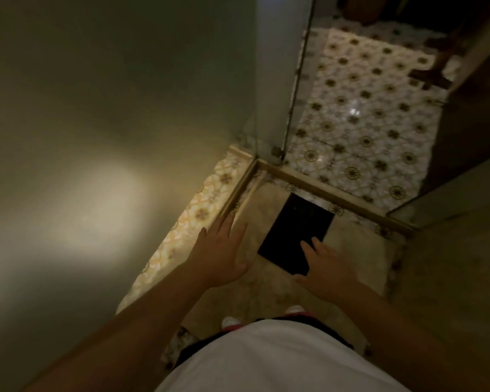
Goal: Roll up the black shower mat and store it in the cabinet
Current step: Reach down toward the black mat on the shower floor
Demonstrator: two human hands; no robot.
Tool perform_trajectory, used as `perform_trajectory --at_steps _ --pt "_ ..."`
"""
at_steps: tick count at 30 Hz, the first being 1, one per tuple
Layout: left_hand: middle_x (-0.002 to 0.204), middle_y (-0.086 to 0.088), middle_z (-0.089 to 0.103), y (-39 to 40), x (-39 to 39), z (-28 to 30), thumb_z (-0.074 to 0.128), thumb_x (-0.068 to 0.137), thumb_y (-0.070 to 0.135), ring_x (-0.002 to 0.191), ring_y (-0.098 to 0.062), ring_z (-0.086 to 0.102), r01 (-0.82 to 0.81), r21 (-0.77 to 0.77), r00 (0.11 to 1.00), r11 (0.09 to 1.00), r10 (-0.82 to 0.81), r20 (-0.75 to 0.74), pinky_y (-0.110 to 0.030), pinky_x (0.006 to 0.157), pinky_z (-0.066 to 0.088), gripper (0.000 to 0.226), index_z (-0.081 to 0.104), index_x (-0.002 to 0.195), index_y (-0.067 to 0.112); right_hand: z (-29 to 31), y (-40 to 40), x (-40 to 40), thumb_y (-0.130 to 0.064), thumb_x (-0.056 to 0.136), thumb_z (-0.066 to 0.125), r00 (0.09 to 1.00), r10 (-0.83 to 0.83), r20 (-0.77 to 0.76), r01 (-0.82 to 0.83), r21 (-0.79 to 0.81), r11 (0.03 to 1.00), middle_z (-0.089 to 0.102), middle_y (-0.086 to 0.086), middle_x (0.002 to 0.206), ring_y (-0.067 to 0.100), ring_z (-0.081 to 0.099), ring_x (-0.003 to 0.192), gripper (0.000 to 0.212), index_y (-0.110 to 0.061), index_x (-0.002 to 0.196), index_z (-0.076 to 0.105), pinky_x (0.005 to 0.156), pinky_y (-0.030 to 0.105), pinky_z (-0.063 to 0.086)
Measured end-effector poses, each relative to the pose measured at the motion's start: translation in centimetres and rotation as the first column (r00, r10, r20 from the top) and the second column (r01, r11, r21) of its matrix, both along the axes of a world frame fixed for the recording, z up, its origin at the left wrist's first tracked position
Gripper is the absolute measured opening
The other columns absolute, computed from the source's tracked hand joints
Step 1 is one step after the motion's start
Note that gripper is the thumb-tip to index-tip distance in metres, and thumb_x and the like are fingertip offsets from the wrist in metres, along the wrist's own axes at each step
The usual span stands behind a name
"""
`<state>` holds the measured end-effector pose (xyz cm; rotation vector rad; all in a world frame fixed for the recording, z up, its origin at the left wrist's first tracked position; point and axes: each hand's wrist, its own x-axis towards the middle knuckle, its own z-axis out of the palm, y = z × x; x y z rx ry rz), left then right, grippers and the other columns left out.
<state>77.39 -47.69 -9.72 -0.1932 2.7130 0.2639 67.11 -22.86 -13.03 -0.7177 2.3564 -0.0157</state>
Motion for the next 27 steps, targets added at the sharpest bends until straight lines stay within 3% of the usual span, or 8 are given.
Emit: perform_trajectory --at_steps 7,16,22,27 --pt "0.161 -0.007 -0.01 3.9 -3.9 -1.3 0.035 0.081 0.069 0.147 -0.027 -0.007 0.171 -0.046 0.982 0.984 -0.166 0.095 -0.055 0.113 0.012 0.091 -0.007 0.151 0.028 -2.2 5.5 -0.7 -0.068 0.084 0.046 0.973 -0.198 0.116 0.201 -0.016 0.979 0.0 0.007 0.162 0.028 0.012 0.145 0.092 -0.026 0.152 0.001 0.114 0.044 0.02" --pt "0.161 -0.007 -0.008 5.3 -10.0 -3.8 0.037 0.079 0.069 0.147 -0.029 -0.006 0.333 0.035 0.928 0.942 -0.334 0.166 -0.056 0.115 0.014 0.093 -0.005 0.151 0.028 -5.1 6.2 -2.3 -0.056 0.088 0.047 0.936 -0.305 0.178 0.31 0.0 0.951 0.001 0.007 0.162 0.028 0.013 0.145 0.085 -0.026 0.152 0.0 0.112 0.046 0.026" --pt "0.161 -0.009 -0.011 3.0 -15.4 -9.3 0.037 0.085 0.065 0.147 -0.027 -0.011 0.499 0.098 0.831 0.861 -0.508 0.226 -0.054 0.116 0.007 0.09 -0.008 0.152 0.024 -9.6 3.2 -3.9 -0.049 0.088 0.049 0.851 -0.473 0.227 0.478 0.033 0.878 0.001 0.009 0.161 0.027 0.012 0.145 0.085 -0.023 0.153 0.001 0.114 0.043 0.022" --pt "0.161 -0.01 -0.011 1.3 -18.8 -16.7 0.04 0.085 0.063 0.146 -0.029 -0.011 0.573 0.135 0.767 0.809 -0.587 0.261 -0.052 0.116 0.006 0.091 -0.007 0.152 0.023 -16.1 0.6 -4.8 -0.052 0.087 0.05 0.828 -0.524 0.201 0.52 0.078 0.851 0.004 0.009 0.161 0.029 0.015 0.144 0.086 -0.022 0.153 0.003 0.115 0.045 0.019"
